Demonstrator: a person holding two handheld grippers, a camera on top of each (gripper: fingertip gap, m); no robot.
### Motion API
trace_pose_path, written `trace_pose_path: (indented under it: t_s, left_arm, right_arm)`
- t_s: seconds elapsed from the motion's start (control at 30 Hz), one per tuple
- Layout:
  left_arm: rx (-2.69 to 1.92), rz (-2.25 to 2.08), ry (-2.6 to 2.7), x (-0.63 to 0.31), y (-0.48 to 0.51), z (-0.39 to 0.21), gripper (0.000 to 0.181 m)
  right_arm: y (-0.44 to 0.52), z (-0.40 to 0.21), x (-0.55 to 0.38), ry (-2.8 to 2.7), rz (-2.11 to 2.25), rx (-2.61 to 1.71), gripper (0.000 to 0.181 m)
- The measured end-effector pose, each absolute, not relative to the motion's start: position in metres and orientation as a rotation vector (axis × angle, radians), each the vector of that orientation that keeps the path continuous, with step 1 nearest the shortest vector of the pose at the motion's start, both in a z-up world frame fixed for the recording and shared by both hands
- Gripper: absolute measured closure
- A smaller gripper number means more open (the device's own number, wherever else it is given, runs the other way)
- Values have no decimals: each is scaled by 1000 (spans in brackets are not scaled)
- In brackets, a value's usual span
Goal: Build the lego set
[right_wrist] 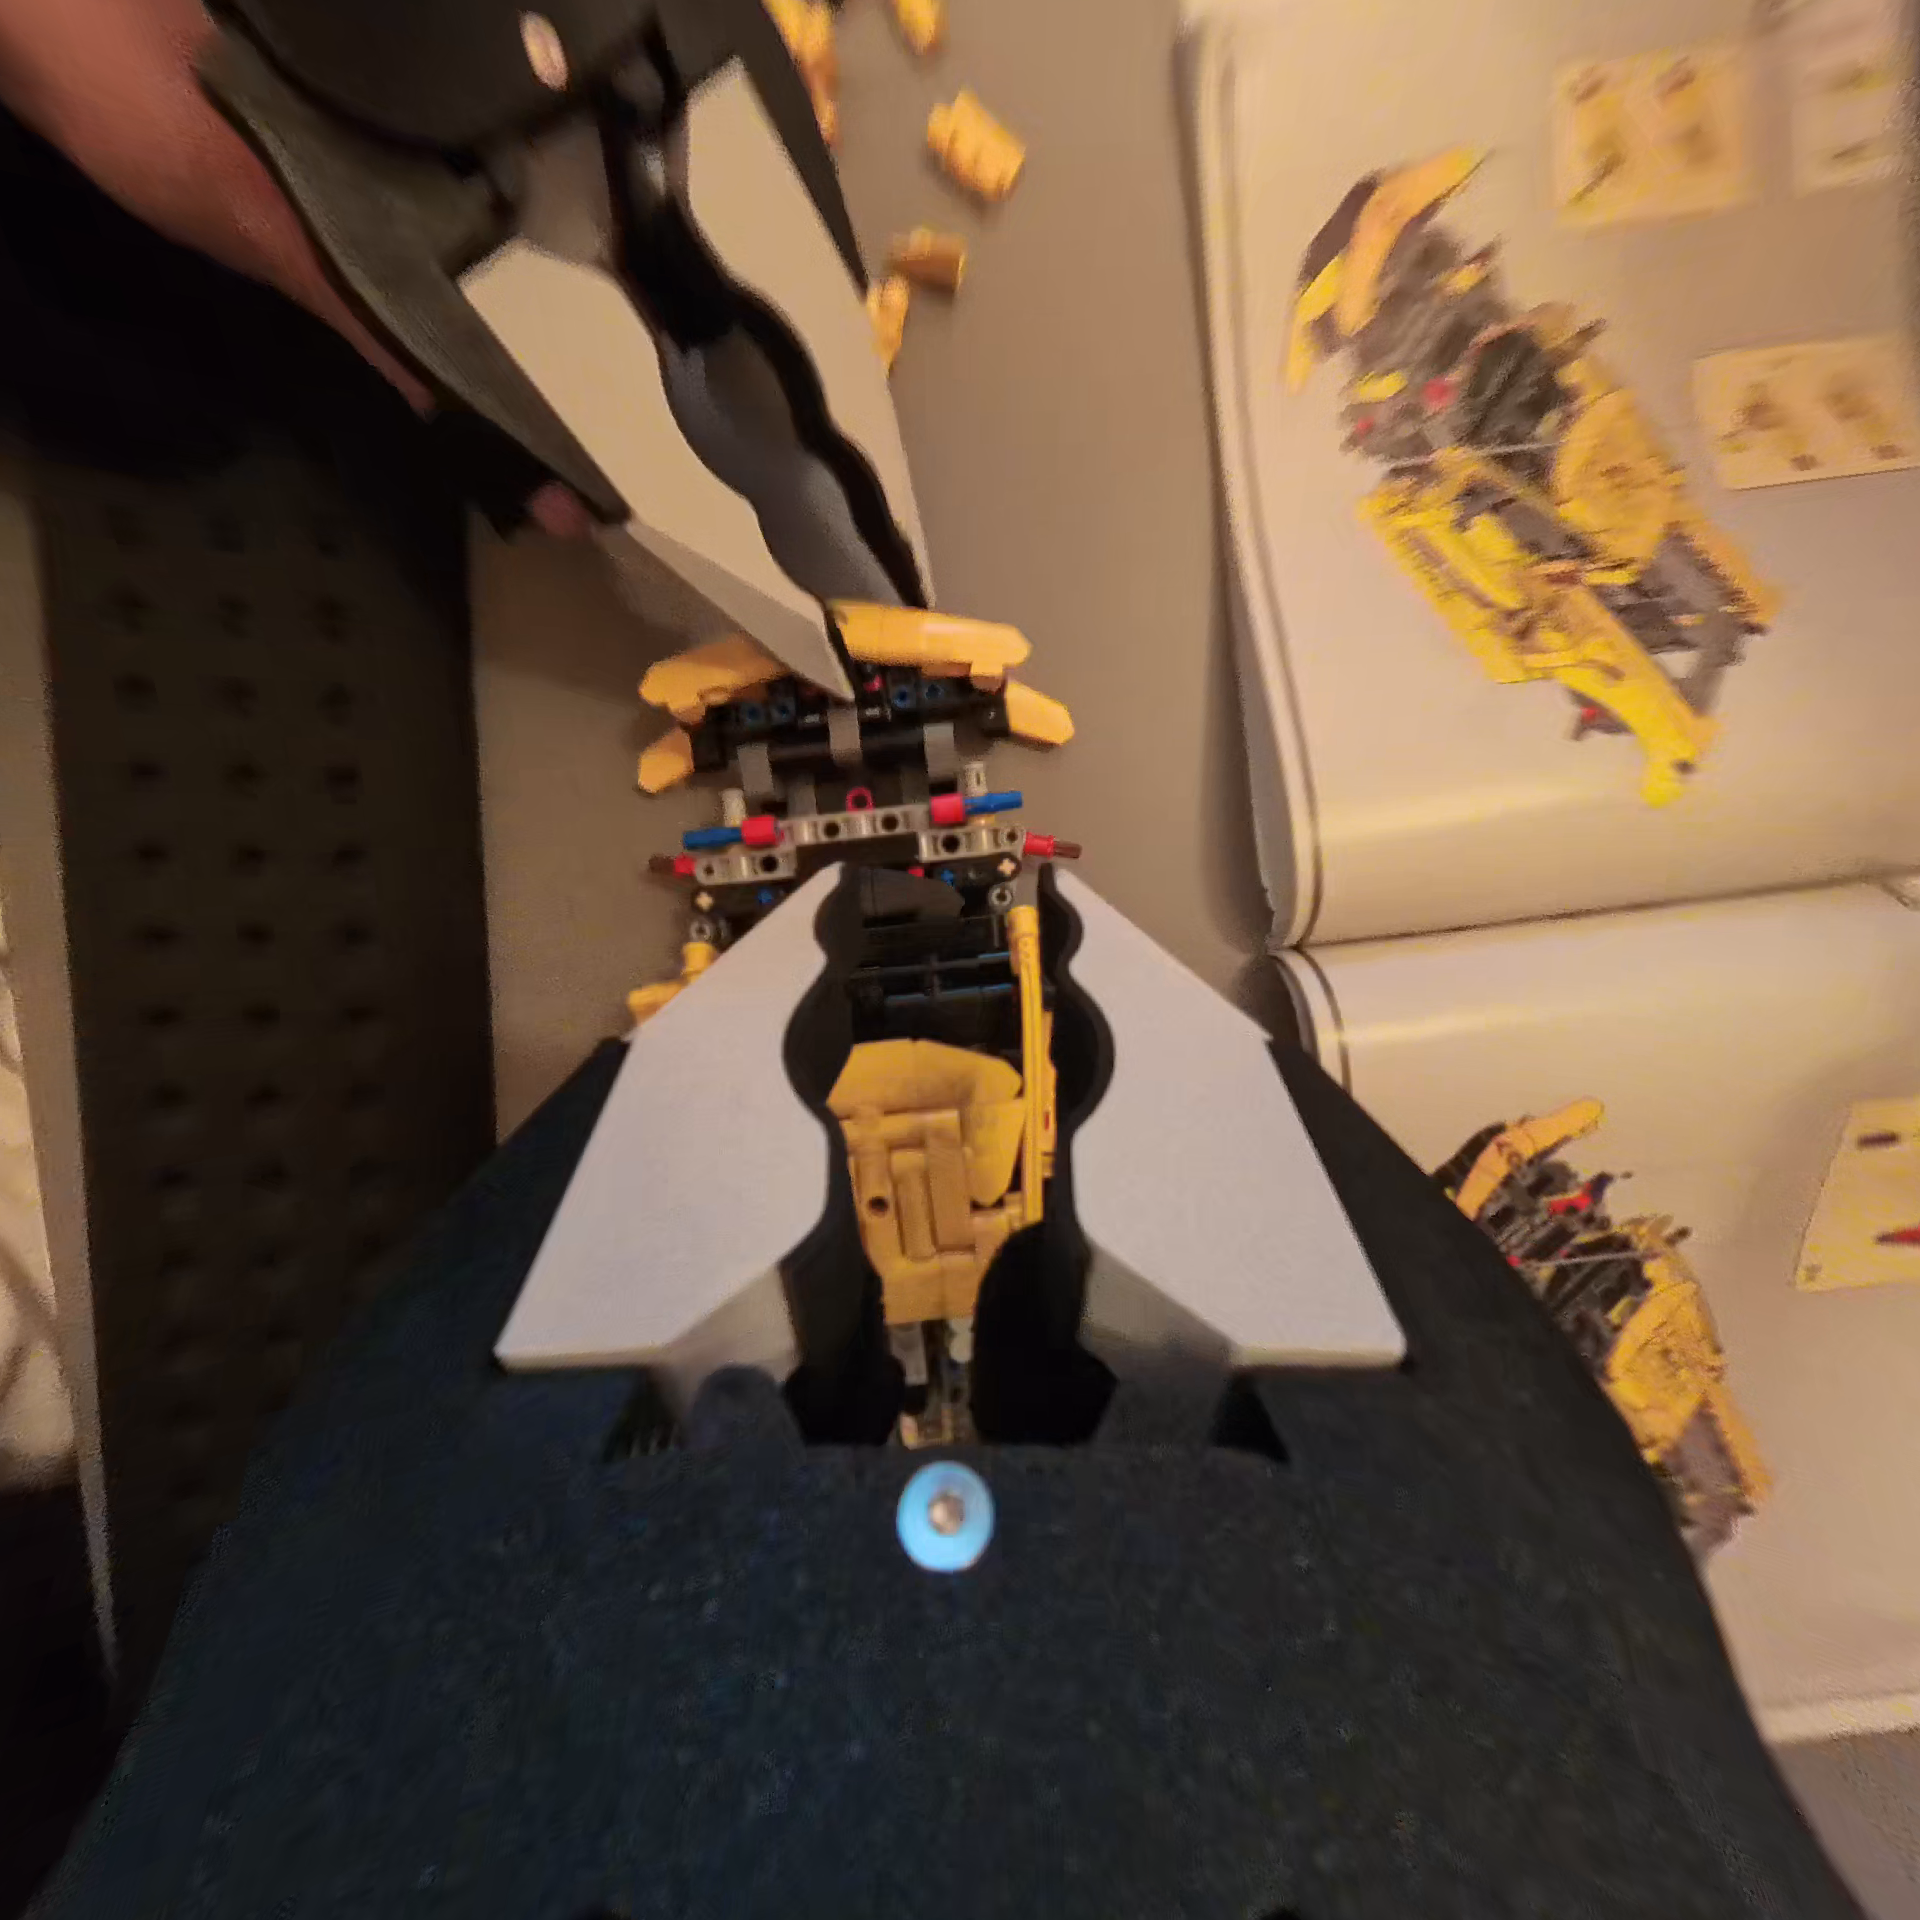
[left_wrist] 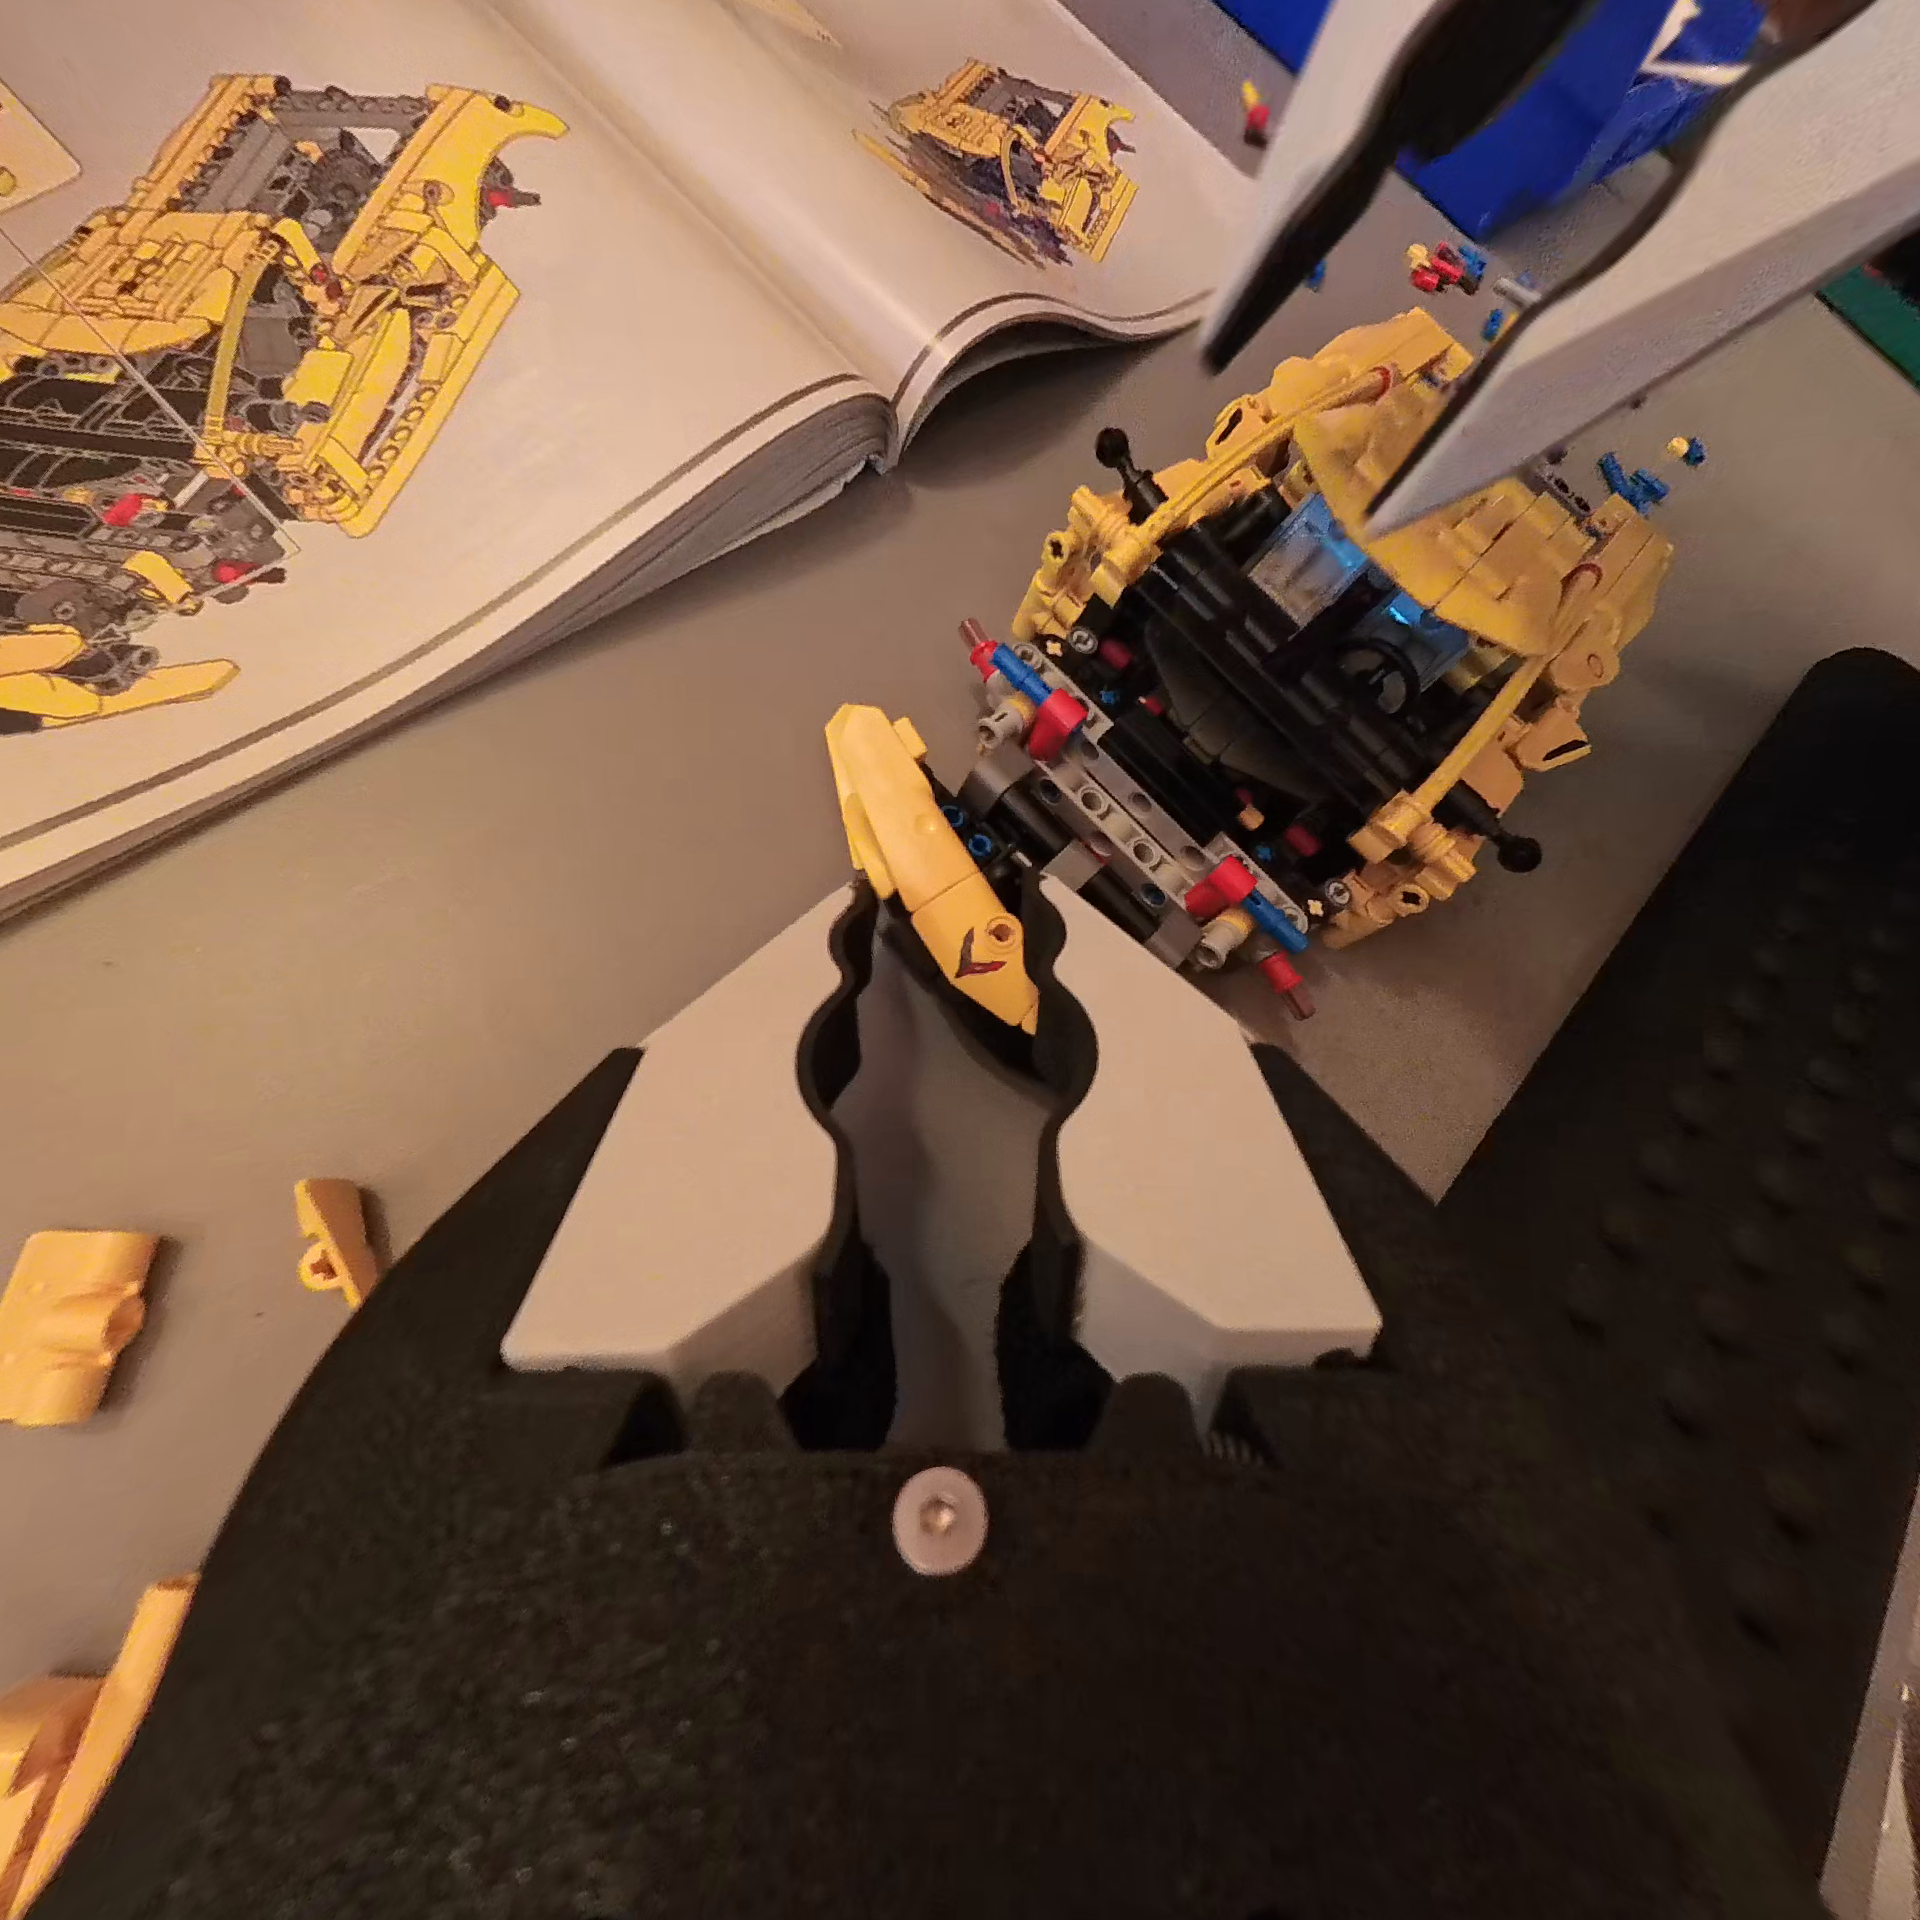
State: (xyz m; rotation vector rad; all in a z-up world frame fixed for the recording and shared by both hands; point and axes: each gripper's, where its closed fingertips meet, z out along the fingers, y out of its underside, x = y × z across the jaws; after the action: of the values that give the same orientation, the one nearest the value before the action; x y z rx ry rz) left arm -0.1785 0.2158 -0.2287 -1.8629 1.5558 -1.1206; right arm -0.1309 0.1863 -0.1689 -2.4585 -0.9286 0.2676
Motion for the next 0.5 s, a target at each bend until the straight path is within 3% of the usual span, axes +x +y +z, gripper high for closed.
trace_pose_path:
  t_s: [0.23,0.5]
  left_arm:
    - [-1803,-1172,1440,-179,225,-210,153]
    - [-1780,-1157,1366,-180,234,-203,153]
  right_arm:
    - [132,-124,-62,-41,378,-1979,152]
    - [76,-146,-4,222,143,-1788,153]
